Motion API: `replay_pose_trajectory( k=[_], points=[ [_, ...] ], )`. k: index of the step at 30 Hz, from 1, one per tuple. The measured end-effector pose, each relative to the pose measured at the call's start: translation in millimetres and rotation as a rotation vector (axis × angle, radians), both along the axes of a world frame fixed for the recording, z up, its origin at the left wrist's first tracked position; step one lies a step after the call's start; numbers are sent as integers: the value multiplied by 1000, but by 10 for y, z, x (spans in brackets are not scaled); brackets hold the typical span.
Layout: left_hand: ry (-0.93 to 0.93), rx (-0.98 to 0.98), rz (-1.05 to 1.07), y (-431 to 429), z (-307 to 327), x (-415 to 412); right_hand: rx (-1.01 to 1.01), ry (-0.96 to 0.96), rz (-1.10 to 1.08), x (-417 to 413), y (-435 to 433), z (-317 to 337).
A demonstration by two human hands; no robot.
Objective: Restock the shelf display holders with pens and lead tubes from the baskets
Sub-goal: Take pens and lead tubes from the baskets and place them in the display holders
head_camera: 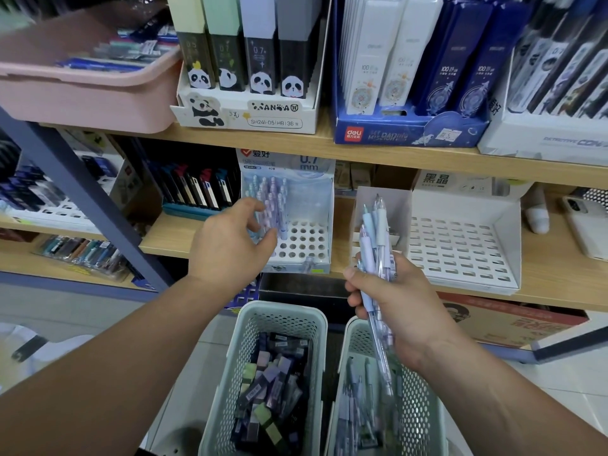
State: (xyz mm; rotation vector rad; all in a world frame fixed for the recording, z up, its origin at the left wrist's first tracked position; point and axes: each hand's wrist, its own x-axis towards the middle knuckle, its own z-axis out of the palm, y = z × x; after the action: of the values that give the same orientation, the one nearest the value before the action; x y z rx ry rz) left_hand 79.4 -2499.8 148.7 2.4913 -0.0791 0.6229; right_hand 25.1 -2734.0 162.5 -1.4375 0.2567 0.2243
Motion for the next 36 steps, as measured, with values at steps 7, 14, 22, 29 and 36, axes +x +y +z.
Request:
replay_pose_trajectory(
  k=[7, 14, 22, 29, 36],
  points=[
    [272, -597, -182, -376, 246, -235, 29, -32, 229, -41, 54, 35],
    [555, -965, -304, -537, 244, -332, -36, -30, 322, -79, 137, 31],
    [556, -1032, -238, -515, 223, -312, 60, 24, 262, -78, 143, -4],
    [612, -1022, -239, -585, 201, -403, -15, -49, 204, -59, 166, -12],
    [629, -1076, -203, -632, 214, -422, -46, -91, 239, -74, 176, 6]
  ],
)
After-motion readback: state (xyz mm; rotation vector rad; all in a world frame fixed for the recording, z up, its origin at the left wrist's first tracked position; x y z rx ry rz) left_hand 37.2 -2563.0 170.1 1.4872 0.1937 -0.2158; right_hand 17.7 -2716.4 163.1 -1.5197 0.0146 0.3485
